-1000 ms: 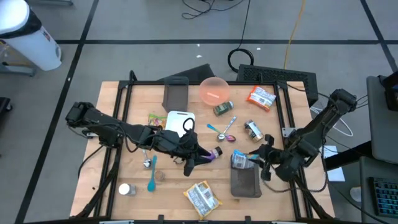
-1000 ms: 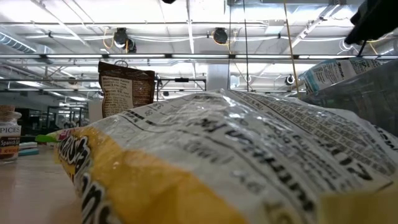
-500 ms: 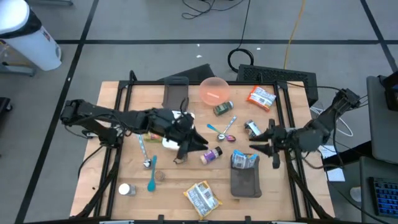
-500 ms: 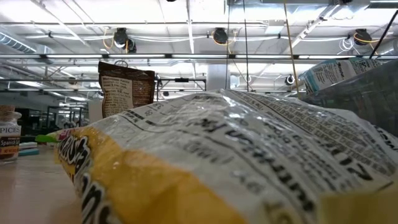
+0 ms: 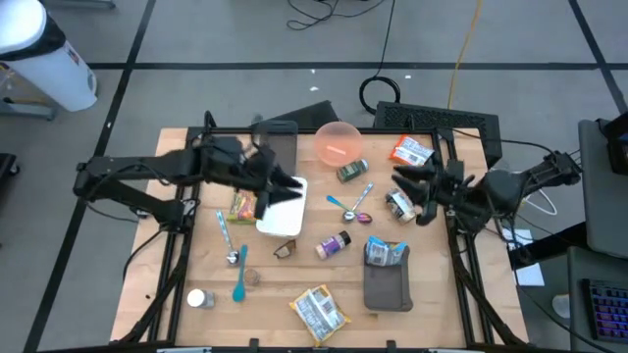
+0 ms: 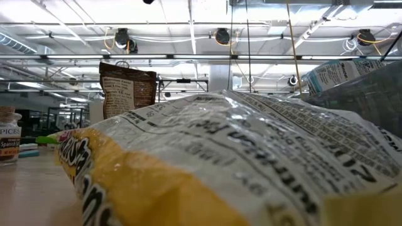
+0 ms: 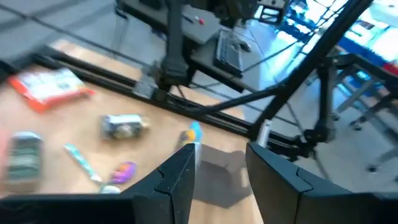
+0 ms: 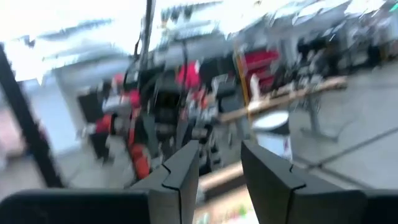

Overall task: Pick & Place Food Item
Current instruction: Put the left blue pattern spoon into the top black transparent bin

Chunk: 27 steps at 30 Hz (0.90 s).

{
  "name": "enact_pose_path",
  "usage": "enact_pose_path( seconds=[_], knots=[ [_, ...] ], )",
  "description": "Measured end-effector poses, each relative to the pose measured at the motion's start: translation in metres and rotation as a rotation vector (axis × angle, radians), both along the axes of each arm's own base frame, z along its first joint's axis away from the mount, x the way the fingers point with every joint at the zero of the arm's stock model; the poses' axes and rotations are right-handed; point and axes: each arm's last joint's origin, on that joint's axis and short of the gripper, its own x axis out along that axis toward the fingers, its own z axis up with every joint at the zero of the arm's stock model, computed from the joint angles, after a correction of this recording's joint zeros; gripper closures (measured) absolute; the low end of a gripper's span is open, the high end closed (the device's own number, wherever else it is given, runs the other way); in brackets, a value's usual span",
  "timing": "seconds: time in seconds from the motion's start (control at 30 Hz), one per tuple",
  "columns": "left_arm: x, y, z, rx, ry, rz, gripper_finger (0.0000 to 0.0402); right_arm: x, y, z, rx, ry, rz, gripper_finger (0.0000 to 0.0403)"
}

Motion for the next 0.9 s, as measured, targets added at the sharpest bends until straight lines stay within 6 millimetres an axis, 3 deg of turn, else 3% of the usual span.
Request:
enact_pose_path(
  seconds=[0.23,0.4,0.63,0.9],
  knots=[
    [-0.039,0.02,0.019,0.179,-0.045,0.133,0.0252,0.009,-0.015,0.009,-0.023,-0.099,-0.124,0.0296],
    [-0.07,0.025,0.017,0.226,0.07,0.182,0.0252,0.021,-0.019,0.003,0.055,-0.105,-0.138,0.0298],
    [-0.12,0.016,0.006,0.079,0.281,0.196,0.0252,0.045,-0.02,-0.012,0.062,-0.04,-0.159,0.0296],
    [-0.148,-0.001,-0.014,-0.12,0.571,0.198,0.0252,0.068,-0.026,-0.029,0.036,0.042,-0.209,0.03]
  ],
)
